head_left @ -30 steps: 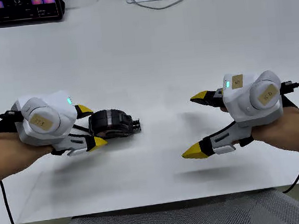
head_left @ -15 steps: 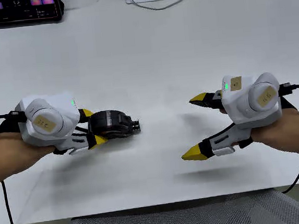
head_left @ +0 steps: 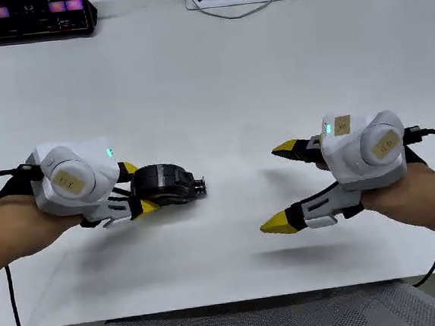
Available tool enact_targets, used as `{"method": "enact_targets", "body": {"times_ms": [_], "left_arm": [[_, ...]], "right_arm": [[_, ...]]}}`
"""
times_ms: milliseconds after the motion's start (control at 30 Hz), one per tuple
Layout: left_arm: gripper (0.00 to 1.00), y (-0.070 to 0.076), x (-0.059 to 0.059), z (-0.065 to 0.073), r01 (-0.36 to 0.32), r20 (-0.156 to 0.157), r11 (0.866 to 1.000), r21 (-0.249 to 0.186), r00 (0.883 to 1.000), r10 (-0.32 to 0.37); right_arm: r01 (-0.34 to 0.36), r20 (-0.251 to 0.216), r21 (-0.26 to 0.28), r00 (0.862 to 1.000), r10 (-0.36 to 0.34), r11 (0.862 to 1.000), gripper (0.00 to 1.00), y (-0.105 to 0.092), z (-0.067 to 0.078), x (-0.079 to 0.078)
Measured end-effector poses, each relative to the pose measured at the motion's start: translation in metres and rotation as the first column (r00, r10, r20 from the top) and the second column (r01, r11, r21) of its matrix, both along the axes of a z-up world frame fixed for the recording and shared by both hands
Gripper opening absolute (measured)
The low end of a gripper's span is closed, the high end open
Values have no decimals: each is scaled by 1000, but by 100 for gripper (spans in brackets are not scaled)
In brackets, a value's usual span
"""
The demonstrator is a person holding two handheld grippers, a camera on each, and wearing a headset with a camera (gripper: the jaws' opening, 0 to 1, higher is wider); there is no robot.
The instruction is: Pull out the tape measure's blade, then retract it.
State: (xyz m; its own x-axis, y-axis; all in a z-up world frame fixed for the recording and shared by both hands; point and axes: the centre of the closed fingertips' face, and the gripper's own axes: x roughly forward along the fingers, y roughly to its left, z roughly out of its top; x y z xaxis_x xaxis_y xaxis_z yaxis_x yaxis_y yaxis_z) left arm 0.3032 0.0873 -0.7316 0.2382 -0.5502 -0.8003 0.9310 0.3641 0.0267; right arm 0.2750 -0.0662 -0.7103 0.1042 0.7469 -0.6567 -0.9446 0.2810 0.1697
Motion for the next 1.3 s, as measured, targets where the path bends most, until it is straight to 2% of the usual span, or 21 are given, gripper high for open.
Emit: {"method": "enact_targets", "body": {"times_ms": [267,567,733,1300], "left_arm": [[27,0,-1,0,-5,1,1000,5,1000,5],[26,1,-1,-1,-7,-8,1000,1,1000,7],[26,1,0,-1,-10,-8,1000,4,1000,10],[26,1,0,-1,-13,-6,1000,5,1000,13]], "right_arm": [[-18,27,24,1000,17,1000,71,13,-2,8],[-55,32,34,998,54,998,65,26,-9,14],[-75,28,55,997,73,996,61,36,-10,14],[-125,68,57,990,121,991,42,59,-22,23]]}}
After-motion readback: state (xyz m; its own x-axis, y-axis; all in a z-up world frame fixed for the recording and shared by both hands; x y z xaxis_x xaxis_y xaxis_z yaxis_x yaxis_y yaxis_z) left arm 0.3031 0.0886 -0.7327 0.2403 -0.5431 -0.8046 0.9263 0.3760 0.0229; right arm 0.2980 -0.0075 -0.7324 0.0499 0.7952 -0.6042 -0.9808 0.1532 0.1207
